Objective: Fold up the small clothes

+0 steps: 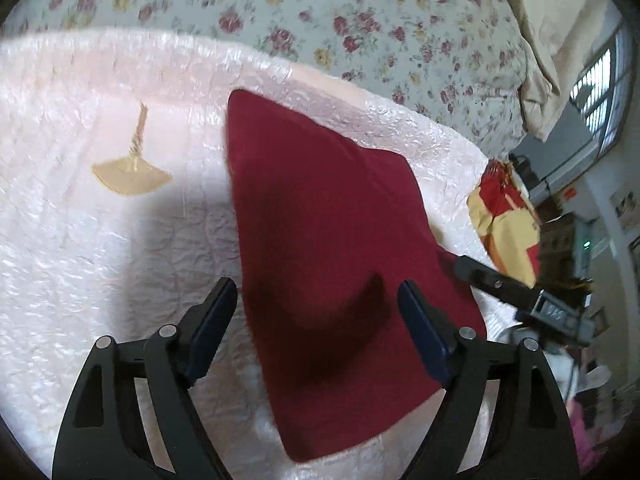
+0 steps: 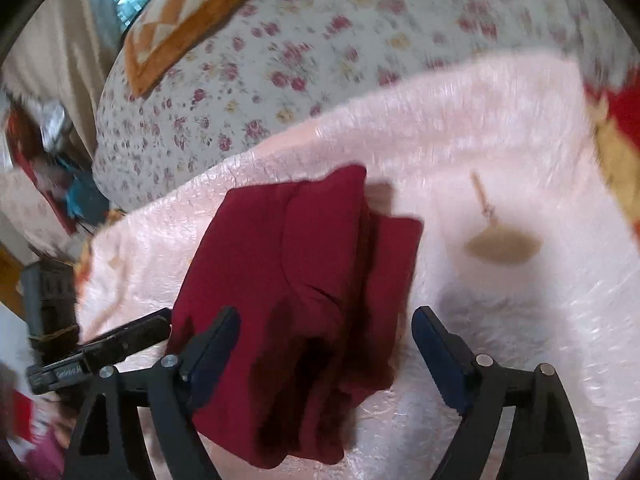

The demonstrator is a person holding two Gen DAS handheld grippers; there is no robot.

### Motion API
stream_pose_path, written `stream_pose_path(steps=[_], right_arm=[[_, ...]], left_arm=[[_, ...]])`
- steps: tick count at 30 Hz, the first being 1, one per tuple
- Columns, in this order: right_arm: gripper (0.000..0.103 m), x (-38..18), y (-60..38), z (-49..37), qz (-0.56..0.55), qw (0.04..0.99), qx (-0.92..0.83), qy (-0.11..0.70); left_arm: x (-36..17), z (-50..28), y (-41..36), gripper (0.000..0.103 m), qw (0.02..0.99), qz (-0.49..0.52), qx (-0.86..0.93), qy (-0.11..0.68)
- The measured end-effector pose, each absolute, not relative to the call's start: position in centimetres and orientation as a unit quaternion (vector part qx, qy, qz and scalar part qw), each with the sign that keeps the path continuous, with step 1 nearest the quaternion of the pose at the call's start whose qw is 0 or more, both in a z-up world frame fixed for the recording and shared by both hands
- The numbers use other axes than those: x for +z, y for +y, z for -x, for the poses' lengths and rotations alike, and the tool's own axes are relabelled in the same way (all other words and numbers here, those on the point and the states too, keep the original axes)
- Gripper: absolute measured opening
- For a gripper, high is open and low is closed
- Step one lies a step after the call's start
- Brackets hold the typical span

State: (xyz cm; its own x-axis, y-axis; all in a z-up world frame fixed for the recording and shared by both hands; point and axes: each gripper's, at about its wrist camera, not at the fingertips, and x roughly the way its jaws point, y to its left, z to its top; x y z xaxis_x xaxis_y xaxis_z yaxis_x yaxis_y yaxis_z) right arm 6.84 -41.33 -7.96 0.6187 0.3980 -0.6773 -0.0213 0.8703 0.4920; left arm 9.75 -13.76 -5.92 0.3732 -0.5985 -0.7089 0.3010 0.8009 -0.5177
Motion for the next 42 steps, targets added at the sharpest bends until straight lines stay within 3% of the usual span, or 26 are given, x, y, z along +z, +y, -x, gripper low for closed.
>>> stream_pose_path(steps=[10,11,12,16,19,26,31,35,42], right_arm=[[0.088,-11.5,-40.2,-10.7,-0.253,0.849,0.177,0.429],[0.085,-11.5,-39.9,-10.8,-0.248,0.85,0.178,0.429],[0.073,-11.3,-39.5,-10.9,-0.24,0.853,0.175,0.429],[0.05,-9.6,-39.1,-9.9,-0.233,0.863,0.169,0.416],[0.046,-7.7,-38.0,-8.6,-0.226,0.866,0.185,0.406],[0.045,-4.3,-33.2,-3.0,-0.205,0.86,0.239,0.401],[0.045,-6.2,-30.0,1.4,-0.192,0.851,0.244,0.423],[0.047,-8.3,-29.3,2.4,-0.173,0.856,0.199,0.445],[0.054,-2.4,-29.0,5.2,-0.129,0.896,0.183,0.385]], left_arm=[[-8.9,-11.8,-15.6,0.089,0.785,0.168,-0.299,0.516],[-8.8,-11.8,-15.7,0.089,0.786,0.165,-0.298,0.516],[-8.6,-11.7,-15.7,0.084,0.788,0.164,-0.298,0.513],[-6.7,-10.3,-14.8,0.067,0.797,0.154,-0.312,0.493],[-5.0,-8.8,-13.4,0.064,0.794,0.161,-0.324,0.488],[-2.7,-1.1,-8.4,0.064,0.81,0.121,-0.314,0.481],[-5.9,2.6,-6.5,0.065,0.816,0.08,-0.276,0.501],[-6.2,3.4,-5.8,0.071,0.824,0.091,-0.258,0.496],[-2.7,4.7,-6.5,0.071,0.884,0.002,-0.181,0.43]])
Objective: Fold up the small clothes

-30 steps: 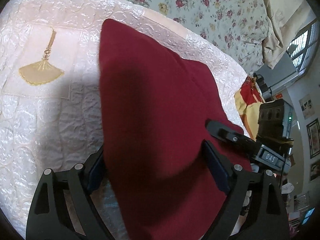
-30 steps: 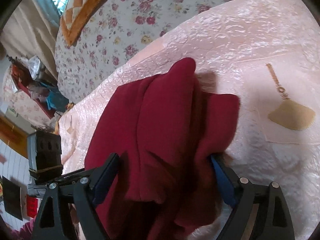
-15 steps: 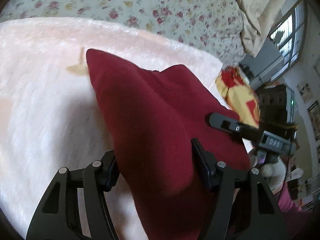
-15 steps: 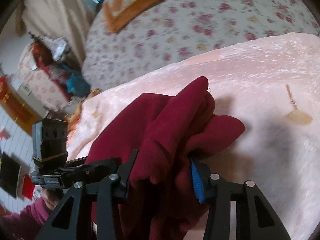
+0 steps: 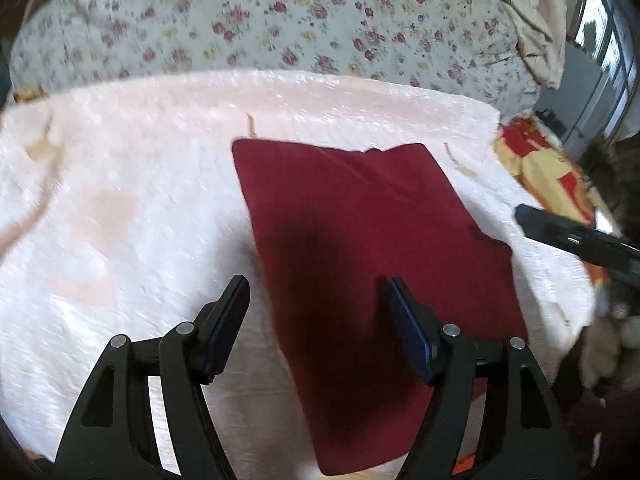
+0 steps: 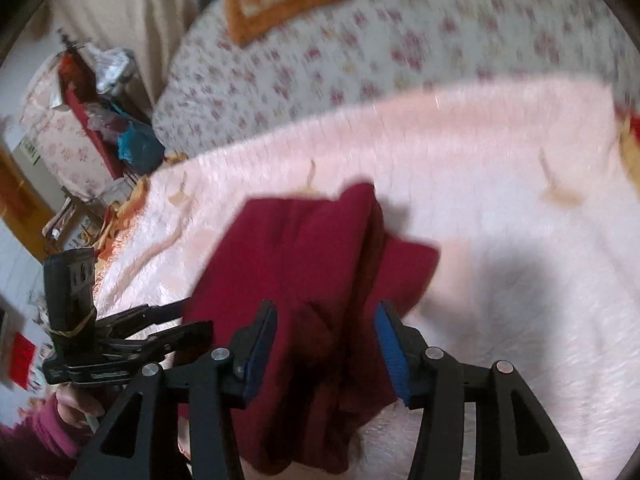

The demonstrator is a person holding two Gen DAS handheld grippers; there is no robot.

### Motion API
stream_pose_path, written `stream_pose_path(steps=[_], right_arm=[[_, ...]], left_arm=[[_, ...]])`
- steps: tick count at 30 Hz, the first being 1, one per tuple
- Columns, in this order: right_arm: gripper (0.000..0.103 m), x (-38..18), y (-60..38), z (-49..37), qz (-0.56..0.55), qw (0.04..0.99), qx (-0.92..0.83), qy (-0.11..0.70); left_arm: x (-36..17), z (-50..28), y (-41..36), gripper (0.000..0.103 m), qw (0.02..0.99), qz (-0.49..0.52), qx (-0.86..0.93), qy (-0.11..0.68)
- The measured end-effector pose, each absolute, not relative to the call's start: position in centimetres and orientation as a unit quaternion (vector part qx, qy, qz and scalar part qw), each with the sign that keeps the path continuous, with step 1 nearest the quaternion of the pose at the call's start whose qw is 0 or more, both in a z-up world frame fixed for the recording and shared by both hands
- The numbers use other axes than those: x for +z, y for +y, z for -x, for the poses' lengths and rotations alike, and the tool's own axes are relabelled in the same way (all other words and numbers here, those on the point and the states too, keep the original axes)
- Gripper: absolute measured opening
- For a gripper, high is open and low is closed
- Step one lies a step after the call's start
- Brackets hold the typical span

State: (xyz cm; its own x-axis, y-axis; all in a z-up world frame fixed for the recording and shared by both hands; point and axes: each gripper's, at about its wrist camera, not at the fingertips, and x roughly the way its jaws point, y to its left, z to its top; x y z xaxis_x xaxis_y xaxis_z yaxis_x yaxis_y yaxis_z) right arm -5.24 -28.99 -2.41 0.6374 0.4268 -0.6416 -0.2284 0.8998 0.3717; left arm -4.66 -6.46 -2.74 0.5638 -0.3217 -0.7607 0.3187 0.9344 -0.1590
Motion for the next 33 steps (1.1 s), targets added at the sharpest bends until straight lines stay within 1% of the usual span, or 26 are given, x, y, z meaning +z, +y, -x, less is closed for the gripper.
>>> stream_pose_path(steps=[1,2,5,7,8,10,11,12,17,21,26,30,33], right_arm=[[0.06,-1.9,-28.3,5.3,-0.122,0.895,0.192,0.383],[0.064,-1.5,-27.3,5.4,-0.111,0.895,0.206,0.38],[0.065,-1.7,-24.7,5.4,-0.063,0.897,0.219,0.38],[0.065,-3.0,-23.3,5.1,-0.025,0.897,0.209,0.39],[0.064,-3.7,-23.1,4.9,-0.018,0.896,0.202,0.396],[0.049,-5.4,-23.2,4.6,-0.006,0.891,0.19,0.413],[0.046,-6.1,-23.2,4.6,0.007,0.889,0.179,0.421],[0.043,-6.6,-23.2,4.5,0.014,0.89,0.169,0.424],[0.043,-6.8,-23.6,4.6,0.01,0.89,0.17,0.423],[0.043,-5.4,-24.3,5.5,-0.029,0.894,0.172,0.412],[0.049,-3.5,-24.5,7.1,-0.049,0.909,0.155,0.384],[0.05,-2.6,-24.4,7.6,-0.063,0.914,0.141,0.375],[0.05,-2.6,-25.0,7.6,-0.097,0.914,0.132,0.371]], left_arm=[[-2.8,4.4,-6.8,0.071,0.884,-0.004,-0.176,0.434],[-3.0,4.1,-7.1,0.071,0.883,-0.01,-0.169,0.439],[-3.9,3.7,-7.3,0.071,0.882,-0.003,-0.162,0.443],[-4.3,3.4,-7.3,0.071,0.881,0.008,-0.161,0.445],[-4.5,3.4,-7.2,0.071,0.88,0.015,-0.161,0.446],[-4.8,3.5,-7.1,0.074,0.879,0.028,-0.161,0.448],[-5.1,3.4,-7.3,0.078,0.877,0.03,-0.16,0.452],[-5.3,3.3,-7.3,0.08,0.877,0.03,-0.157,0.452],[-5.1,3.7,-7.9,0.08,0.882,0.019,-0.148,0.447],[-4.3,4.3,-7.9,0.08,0.889,0.006,-0.136,0.438],[-3.5,4.7,-8.2,0.08,0.896,-0.005,-0.116,0.428],[-2.6,5.1,-8.1,0.08,0.907,-0.014,-0.097,0.41],[-2.0,5.5,-7.8,0.08,0.914,-0.017,-0.081,0.396]])
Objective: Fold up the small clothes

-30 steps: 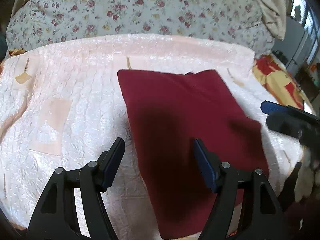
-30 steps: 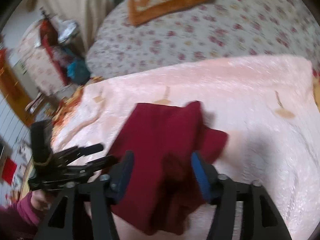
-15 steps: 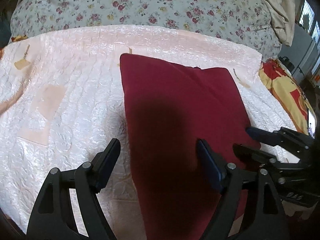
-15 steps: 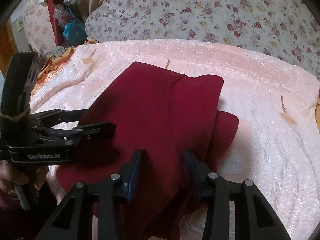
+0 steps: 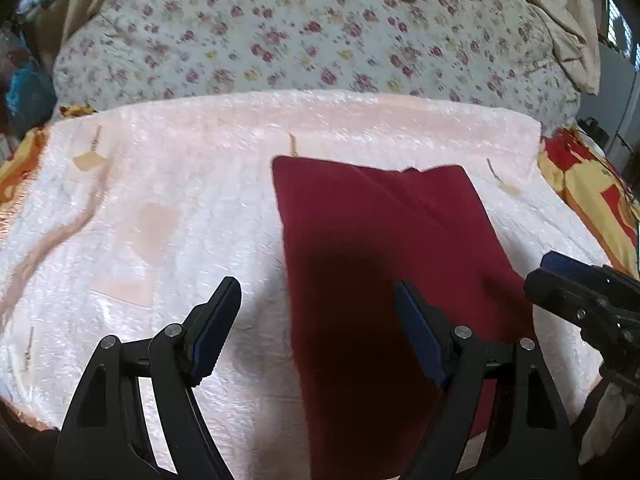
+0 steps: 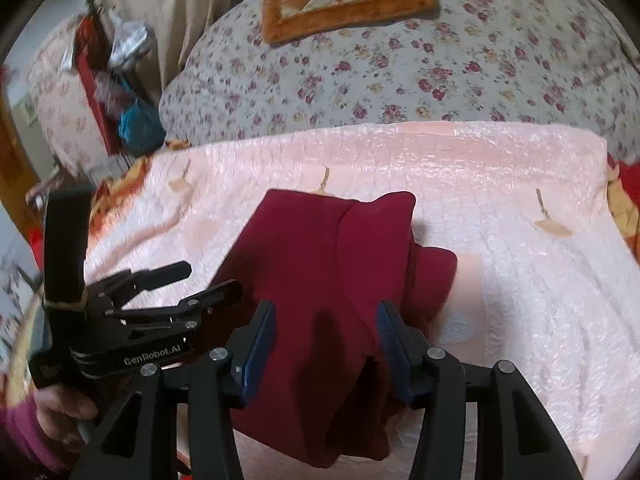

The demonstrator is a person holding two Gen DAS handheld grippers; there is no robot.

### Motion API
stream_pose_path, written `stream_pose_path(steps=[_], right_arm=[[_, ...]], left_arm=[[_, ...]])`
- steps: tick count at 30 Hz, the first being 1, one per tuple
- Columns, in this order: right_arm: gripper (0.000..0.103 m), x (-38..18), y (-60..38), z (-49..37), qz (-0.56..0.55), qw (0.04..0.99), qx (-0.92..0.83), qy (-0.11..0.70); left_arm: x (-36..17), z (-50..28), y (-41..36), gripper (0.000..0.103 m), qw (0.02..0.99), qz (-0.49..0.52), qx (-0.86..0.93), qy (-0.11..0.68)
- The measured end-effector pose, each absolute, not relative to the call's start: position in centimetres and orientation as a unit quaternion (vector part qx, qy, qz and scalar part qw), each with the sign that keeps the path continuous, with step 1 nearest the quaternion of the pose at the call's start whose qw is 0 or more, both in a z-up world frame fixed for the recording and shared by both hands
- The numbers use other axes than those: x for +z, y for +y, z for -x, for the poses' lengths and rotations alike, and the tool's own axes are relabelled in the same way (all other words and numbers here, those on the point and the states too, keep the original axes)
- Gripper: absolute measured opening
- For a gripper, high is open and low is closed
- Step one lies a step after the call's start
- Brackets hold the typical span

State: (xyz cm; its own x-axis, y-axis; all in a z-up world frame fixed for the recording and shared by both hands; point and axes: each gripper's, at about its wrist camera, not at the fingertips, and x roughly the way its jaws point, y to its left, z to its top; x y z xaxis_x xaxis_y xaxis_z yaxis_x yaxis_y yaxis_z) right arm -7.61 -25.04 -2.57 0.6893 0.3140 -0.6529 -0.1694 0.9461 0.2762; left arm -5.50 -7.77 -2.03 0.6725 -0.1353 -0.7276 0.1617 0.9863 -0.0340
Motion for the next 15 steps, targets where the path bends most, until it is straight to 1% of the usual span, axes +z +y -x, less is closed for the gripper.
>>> stream_pose_path(steps=[8,15], right_arm=[[0.05,-2.6,-25.0,6.7,-0.092,0.911,0.1,0.388],[0.051,-2.9,-24.8,6.4,-0.08,0.915,0.075,0.388]], left_arm=[[-1.9,5.7,-7.4,0.08,0.917,-0.004,-0.08,0.39],[-2.2,5.8,-7.6,0.08,0.92,-0.017,-0.064,0.385]])
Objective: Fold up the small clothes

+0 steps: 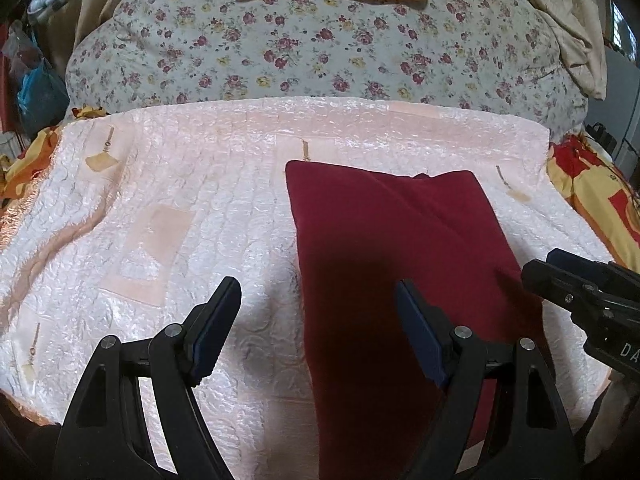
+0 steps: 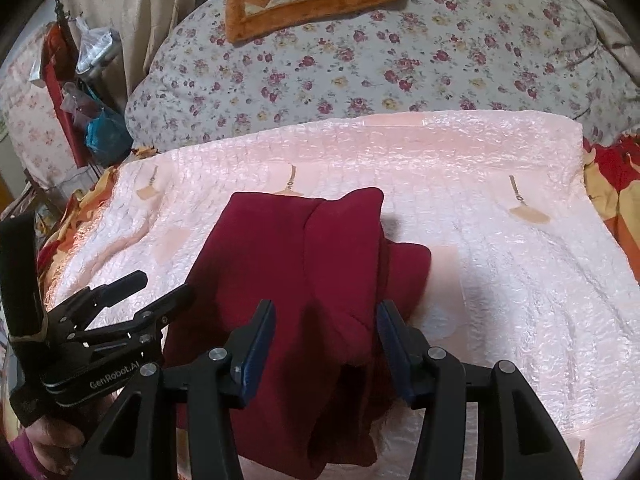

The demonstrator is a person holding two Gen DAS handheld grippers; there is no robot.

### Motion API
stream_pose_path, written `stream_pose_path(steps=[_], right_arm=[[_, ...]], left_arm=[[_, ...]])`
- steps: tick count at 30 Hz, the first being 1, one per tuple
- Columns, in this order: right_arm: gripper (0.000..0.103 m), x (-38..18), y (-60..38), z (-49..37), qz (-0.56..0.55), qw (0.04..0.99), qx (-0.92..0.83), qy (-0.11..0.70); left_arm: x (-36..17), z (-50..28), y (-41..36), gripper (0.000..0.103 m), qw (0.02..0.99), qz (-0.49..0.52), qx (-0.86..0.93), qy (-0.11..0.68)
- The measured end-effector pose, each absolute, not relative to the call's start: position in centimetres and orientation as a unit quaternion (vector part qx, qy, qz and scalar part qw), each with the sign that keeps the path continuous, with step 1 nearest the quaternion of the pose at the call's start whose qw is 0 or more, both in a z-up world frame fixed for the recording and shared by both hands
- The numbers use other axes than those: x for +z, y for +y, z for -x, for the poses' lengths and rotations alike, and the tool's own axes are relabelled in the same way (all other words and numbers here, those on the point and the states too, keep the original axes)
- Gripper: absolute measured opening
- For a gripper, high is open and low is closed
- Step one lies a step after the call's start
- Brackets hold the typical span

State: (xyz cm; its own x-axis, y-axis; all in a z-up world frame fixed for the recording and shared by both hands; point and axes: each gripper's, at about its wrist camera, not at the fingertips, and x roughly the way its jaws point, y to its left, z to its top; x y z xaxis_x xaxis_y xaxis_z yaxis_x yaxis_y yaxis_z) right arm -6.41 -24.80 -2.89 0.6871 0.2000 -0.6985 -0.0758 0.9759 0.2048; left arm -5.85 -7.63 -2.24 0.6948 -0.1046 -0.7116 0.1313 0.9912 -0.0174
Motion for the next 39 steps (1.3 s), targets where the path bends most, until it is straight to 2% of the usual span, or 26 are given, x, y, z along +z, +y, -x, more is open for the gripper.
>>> stream_pose_path(steps=[39], right_arm=[[0.051,-4.0,-23.5,4.9,-0.043,0.917,0.037,0.394]], left_arm=[[-3.1,4.9,-7.0,0.08,0.914,0.002,-0.071,0.399]])
